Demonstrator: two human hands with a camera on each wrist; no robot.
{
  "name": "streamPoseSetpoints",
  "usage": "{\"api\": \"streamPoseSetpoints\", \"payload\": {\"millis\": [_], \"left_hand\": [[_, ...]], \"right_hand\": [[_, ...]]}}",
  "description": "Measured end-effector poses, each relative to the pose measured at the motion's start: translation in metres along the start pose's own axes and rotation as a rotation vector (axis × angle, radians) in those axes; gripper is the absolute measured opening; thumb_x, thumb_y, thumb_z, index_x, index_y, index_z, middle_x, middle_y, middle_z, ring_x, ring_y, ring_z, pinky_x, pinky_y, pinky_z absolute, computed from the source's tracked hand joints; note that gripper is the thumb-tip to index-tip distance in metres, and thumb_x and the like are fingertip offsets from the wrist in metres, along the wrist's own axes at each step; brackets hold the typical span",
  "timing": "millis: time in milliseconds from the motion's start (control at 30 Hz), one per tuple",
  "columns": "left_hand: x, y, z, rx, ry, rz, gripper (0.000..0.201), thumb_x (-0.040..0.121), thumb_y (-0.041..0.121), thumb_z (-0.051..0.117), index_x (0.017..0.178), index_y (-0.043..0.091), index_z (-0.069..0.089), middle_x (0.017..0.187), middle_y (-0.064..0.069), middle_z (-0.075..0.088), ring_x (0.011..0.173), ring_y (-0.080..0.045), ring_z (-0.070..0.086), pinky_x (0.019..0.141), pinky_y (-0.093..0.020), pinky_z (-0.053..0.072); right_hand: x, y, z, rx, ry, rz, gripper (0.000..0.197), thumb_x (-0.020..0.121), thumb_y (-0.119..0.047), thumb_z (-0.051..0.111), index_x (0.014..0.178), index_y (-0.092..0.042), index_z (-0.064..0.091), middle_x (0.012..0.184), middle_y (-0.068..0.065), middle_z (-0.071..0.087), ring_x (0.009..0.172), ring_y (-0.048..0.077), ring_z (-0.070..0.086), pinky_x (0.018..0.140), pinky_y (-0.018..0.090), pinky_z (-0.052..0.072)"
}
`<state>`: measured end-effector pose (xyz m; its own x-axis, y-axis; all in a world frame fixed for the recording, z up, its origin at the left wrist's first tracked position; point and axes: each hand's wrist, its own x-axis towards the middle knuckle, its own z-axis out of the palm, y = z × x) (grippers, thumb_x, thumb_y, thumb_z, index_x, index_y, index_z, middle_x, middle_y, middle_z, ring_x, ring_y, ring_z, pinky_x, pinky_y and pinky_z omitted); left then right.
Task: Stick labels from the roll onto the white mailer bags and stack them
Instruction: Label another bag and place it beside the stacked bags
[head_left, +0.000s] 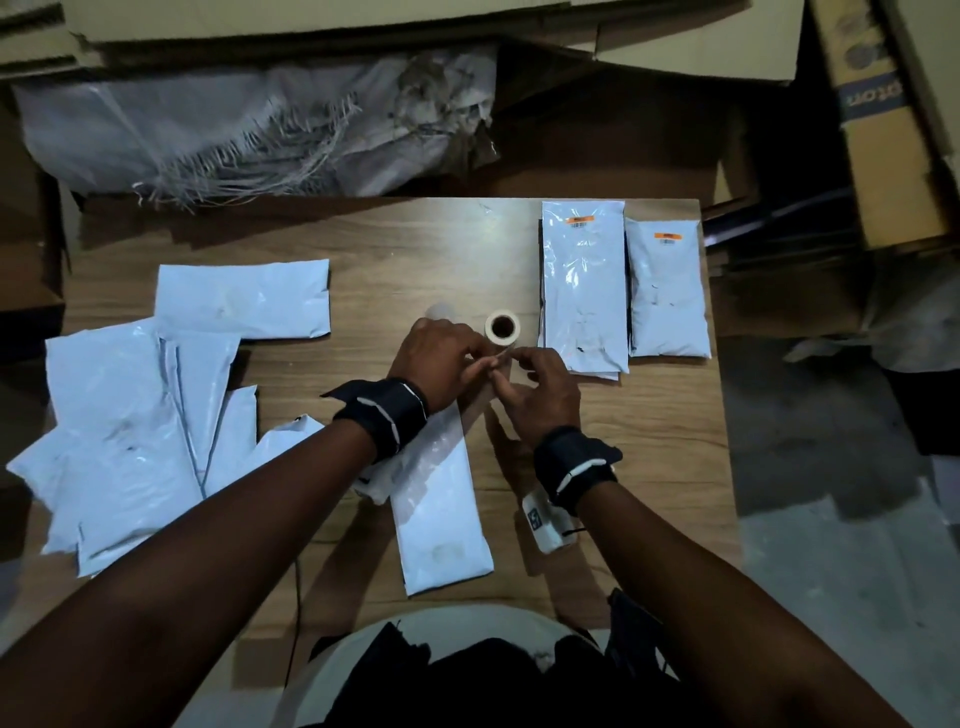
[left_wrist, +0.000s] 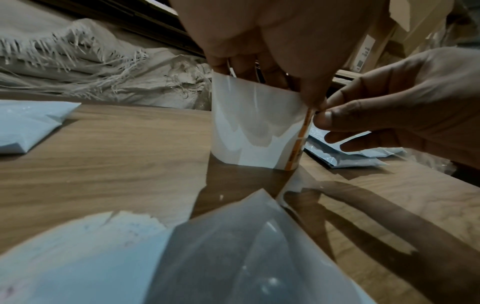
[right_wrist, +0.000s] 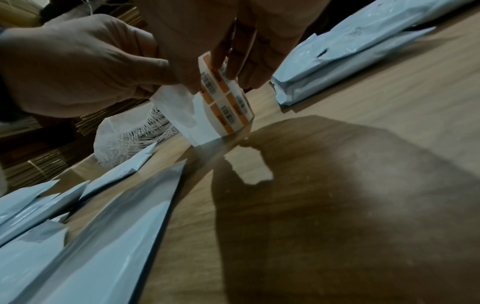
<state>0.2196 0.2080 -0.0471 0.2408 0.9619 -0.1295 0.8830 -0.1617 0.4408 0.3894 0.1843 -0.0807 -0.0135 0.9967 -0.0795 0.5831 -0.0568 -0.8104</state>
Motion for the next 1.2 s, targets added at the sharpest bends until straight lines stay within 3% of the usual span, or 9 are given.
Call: {"api": "streamPoseSetpoints", "payload": {"millis": [133,233,433,733,933,1100,1200], "left_hand": [[-0.004,0.005,0.000,-0.016,0.003,0.079,0.016,0.087,0.029,0.063,0.097,0.029,0.075,0.088,0.002,0.073,0.088,-0.025,0.065,0.079,-0.039,0.044],[-0.006,0.009,0.000,-0.025,0.012,0.115,0.024,0.079,0.017,0.067,0.099,0.027,0.075,0.093,-0.001,0.072,0.095,-0.028,0.065,0.083,-0.042,0.043],[-0.004,0.013,0.000,0.020,0.012,0.063,0.018,0.089,0.027,0.065,0.104,0.028,0.075,0.108,-0.007,0.071,0.115,-0.027,0.058,0.098,-0.041,0.034],[-0.003,0.012,-0.001,0.179,-0.029,0.153,0.021,0.085,0.028,0.066,0.104,0.034,0.074,0.102,0.008,0.072,0.114,-0.027,0.056,0.096,-0.044,0.035],[-0.001,0.010,0.000,0.186,0.005,0.155,0.027,0.085,0.024,0.068,0.108,0.036,0.072,0.097,0.004,0.069,0.109,-0.030,0.055,0.094,-0.042,0.035],[-0.004,0.004,0.005,0.158,0.023,0.143,0.027,0.081,0.019,0.072,0.102,0.034,0.074,0.082,0.002,0.065,0.099,-0.031,0.059,0.091,-0.041,0.037],[-0.003,0.006,0.005,0.103,0.019,0.093,0.018,0.086,0.021,0.066,0.100,0.029,0.075,0.096,-0.003,0.070,0.110,-0.030,0.056,0.098,-0.040,0.031]], "right_hand": [[0.001,-0.003,-0.004,-0.036,0.024,-0.021,0.026,0.079,-0.032,0.077,0.100,-0.018,0.072,0.097,-0.003,0.070,0.091,0.014,0.064,0.080,0.032,0.052],[0.003,-0.004,-0.008,-0.089,0.010,-0.028,0.025,0.079,-0.029,0.077,0.101,-0.017,0.075,0.097,-0.002,0.072,0.092,0.015,0.065,0.082,0.026,0.051],[0.003,-0.004,-0.012,-0.153,-0.029,-0.031,0.018,0.082,-0.031,0.072,0.096,-0.022,0.077,0.096,-0.004,0.074,0.093,0.016,0.066,0.082,0.026,0.049],[0.005,-0.005,-0.015,-0.209,-0.085,-0.062,0.022,0.085,-0.036,0.067,0.103,-0.025,0.075,0.101,-0.006,0.072,0.097,0.013,0.064,0.085,0.028,0.050],[0.006,-0.005,-0.017,-0.201,-0.089,-0.139,0.017,0.089,-0.025,0.065,0.100,-0.018,0.076,0.098,0.000,0.073,0.092,0.022,0.067,0.079,0.031,0.052],[0.006,-0.005,-0.019,-0.209,-0.113,-0.105,0.018,0.087,-0.031,0.066,0.100,-0.023,0.075,0.100,-0.004,0.072,0.094,0.017,0.066,0.080,0.030,0.052],[0.005,-0.007,-0.016,-0.221,-0.137,-0.095,0.026,0.082,-0.039,0.070,0.103,-0.026,0.074,0.102,-0.006,0.071,0.095,0.014,0.065,0.081,0.031,0.052]]}}
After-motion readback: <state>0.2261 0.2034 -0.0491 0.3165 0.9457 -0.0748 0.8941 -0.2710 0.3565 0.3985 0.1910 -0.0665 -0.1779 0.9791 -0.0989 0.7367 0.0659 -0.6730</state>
